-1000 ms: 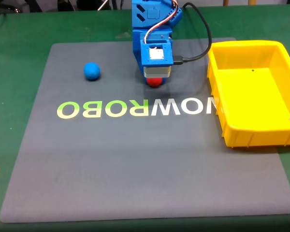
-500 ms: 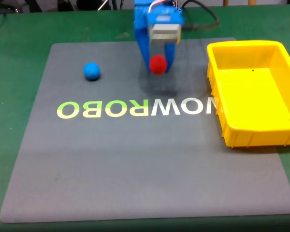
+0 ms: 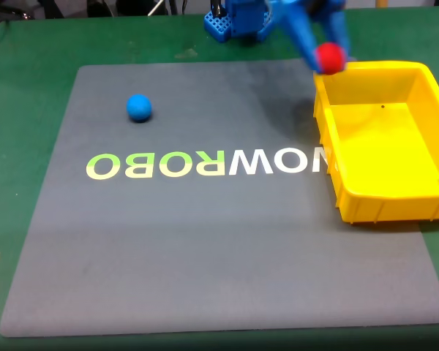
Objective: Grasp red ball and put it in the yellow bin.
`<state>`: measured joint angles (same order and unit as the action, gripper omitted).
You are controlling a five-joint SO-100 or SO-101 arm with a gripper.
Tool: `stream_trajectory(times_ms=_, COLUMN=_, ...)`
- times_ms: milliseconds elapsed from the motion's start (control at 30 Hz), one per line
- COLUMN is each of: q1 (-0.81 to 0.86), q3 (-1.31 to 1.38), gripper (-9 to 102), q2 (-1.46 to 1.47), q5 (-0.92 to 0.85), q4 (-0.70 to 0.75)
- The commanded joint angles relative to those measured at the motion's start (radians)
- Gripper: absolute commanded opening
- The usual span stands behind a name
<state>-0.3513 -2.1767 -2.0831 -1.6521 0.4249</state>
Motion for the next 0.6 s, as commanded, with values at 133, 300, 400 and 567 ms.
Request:
stream_trajectory(times_ms=133, q1=-0.135, q3=0.054, gripper=0, q2=0.032, q5=-0.006, q4=-0.114)
stream_trajectory(times_ms=300, q1=-0.133, q3=0.069, gripper=0, q2=0.097, q5=-0.009, q4=-0.152)
stream_trajectory(times_ms=400, q1=-0.132, q3=0.080, gripper=0, q2=0.104, q5=0.014, q4=-0.152)
stream_trajectory(times_ms=567, q1=-0.141, q3=0.081, gripper=22, q2=0.100, q5=0.032, q4=-0.156)
